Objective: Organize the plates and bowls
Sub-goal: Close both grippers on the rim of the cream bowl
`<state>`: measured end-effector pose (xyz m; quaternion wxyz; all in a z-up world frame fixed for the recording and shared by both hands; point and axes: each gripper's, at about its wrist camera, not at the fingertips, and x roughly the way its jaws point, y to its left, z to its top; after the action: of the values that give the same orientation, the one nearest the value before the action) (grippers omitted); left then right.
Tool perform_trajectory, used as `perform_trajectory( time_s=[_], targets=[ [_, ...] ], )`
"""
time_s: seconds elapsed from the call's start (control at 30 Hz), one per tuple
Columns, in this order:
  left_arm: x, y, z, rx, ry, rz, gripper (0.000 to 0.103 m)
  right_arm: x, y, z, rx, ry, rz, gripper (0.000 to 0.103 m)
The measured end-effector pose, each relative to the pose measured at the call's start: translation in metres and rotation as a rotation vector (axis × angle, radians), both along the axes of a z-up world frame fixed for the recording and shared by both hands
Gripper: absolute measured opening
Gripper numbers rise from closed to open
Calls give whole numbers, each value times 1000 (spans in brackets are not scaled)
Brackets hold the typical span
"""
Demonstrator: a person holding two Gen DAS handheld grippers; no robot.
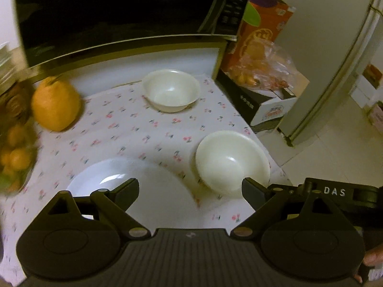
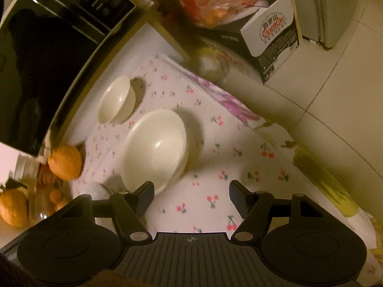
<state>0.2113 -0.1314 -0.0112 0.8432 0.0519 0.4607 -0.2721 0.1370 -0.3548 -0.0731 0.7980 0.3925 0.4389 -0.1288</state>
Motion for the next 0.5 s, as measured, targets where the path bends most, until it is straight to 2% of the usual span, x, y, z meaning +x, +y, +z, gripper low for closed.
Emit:
perform_trajectory(
  time_s=[0.07, 0.17, 0.23, 0.4, 0.5],
  targets=[
    [11, -10, -4, 29, 0, -37, 90, 3, -1, -2, 1, -20, -19, 70],
    [24, -22, -11, 52, -4, -87, 83, 6, -4, -8, 17, -33, -57, 70],
    [32, -26, -15, 44, -19, -108, 72, 9, -4, -11, 18, -39, -64, 70],
    [45, -34, -25, 22, -5, -166, 66, 12, -5, -16, 4, -60, -92, 69],
    [51, -40, -32, 27, 2, -187, 62, 12, -6, -21, 28, -78, -114, 65]
  ],
)
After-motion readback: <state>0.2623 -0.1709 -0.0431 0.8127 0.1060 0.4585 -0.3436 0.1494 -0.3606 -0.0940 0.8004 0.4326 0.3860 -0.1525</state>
